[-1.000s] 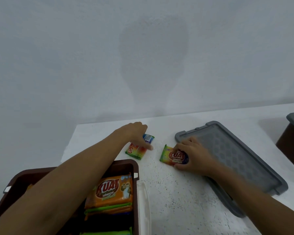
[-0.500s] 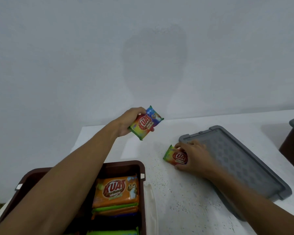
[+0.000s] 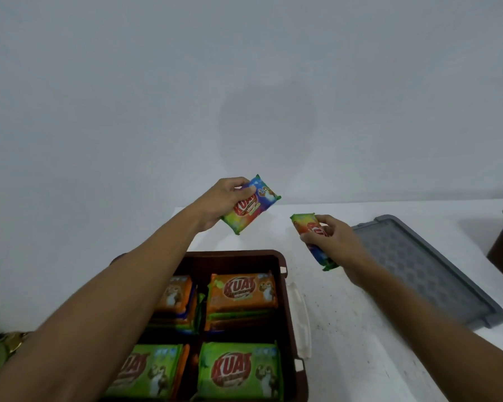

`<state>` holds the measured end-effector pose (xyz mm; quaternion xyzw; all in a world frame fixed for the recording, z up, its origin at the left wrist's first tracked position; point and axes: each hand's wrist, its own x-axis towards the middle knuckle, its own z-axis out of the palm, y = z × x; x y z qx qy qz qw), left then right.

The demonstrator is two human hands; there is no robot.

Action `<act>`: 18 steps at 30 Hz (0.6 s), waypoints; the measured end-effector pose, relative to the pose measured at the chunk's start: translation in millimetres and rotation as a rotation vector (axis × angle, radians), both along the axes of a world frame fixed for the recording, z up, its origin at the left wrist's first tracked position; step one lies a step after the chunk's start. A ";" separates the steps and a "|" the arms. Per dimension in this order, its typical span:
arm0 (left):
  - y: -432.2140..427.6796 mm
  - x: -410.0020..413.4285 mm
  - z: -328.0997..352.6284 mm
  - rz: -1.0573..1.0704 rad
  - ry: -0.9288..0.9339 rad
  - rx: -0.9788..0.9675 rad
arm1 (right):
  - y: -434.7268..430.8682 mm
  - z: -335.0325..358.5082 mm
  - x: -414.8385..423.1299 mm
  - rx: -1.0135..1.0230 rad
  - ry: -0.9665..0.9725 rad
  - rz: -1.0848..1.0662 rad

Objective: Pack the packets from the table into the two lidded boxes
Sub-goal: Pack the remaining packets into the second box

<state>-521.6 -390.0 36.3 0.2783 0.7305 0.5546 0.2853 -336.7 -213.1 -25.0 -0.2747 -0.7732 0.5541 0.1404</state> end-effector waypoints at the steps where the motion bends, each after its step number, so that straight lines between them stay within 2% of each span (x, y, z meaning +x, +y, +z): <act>1: -7.8 2.6 1.8 0.004 0.013 -0.007 | -6.2 4.4 1.5 -0.006 0.015 0.013; 6: -57.5 20.9 10.4 -0.047 0.108 -0.059 | -46.8 23.4 12.5 0.025 0.052 0.116; 9: -93.5 31.5 13.5 -0.133 0.150 -0.124 | -70.8 33.3 20.6 0.135 0.026 0.205; 13: -143.7 42.2 11.0 -0.286 0.167 -0.255 | -108.3 53.2 31.8 0.554 -0.087 0.436; 18: -193.3 65.9 6.0 -0.591 0.416 -0.467 | -155.9 61.0 48.0 0.950 -0.260 0.788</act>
